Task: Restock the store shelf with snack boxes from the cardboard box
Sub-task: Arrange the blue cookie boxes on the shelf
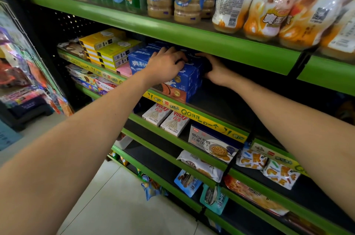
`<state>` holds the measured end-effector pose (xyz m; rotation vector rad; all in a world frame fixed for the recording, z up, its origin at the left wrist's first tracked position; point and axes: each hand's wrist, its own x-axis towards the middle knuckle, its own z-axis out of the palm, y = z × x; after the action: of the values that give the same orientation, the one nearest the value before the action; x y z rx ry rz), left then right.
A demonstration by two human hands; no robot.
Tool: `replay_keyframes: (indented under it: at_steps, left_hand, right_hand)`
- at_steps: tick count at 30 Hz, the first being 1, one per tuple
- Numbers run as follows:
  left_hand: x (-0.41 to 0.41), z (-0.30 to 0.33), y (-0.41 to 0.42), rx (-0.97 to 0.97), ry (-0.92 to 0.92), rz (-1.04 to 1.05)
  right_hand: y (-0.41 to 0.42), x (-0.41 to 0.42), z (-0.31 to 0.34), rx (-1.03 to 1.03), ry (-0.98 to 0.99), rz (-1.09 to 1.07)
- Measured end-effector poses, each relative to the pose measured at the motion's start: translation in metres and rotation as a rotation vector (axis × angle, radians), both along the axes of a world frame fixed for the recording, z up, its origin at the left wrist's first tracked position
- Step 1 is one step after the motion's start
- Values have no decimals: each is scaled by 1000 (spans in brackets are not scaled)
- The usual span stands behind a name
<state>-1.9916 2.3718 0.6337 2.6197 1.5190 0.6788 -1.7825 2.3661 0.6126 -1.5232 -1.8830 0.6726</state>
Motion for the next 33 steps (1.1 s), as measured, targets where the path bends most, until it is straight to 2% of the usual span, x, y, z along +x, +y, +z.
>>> replay_keyframes:
  at_steps: [11, 14, 18, 21, 25, 29, 31, 33]
  left_hand:
    - [0, 0, 1, -4, 29, 19]
    - [1, 2, -1, -5, 38, 20]
    - [1, 7, -5, -26, 54, -18]
    - [4, 18, -8, -82, 96, -44]
    - [17, 28, -21, -14, 6, -28]
    - [49, 20, -65, 101, -33, -199]
    - [71, 9, -91, 67, -77, -288]
    - [94, -1, -117, -67, -219, -347]
  right_hand:
    - [8, -2, 12, -31, -164, -82]
    - [7, -1, 11, -73, -138, -95]
    - [-9, 5, 6, -45, 2, -73]
    - [-28, 16, -1, -26, -25, -96]
    - [-60, 23, -8, 57, -24, -198]
    - [-115, 29, -16, 89, 51, -244]
    - [-146, 36, -22, 83, 105, -249]
    - [-176, 45, -26, 66, 149, -276]
